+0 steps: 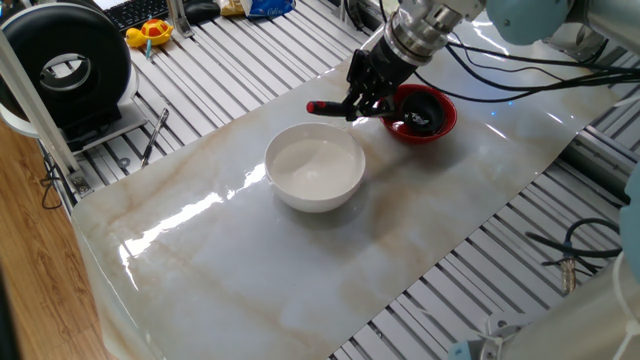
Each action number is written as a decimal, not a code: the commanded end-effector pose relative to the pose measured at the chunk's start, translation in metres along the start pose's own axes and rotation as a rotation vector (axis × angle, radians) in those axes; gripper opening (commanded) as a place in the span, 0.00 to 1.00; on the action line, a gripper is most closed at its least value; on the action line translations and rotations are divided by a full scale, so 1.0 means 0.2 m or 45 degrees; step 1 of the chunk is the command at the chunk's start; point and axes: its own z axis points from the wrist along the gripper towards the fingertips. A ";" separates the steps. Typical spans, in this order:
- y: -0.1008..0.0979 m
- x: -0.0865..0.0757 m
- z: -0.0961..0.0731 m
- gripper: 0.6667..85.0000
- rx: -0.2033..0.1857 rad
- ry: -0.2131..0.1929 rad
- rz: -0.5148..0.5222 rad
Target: Scoop water with a large spoon from one bowl to another
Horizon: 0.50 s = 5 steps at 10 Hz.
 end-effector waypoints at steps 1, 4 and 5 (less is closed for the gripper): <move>-0.01 -0.01 -0.02 0.45 0.009 0.000 -0.002; -0.01 -0.03 -0.03 0.45 0.004 -0.004 0.006; -0.01 -0.03 -0.03 0.45 0.005 -0.003 0.007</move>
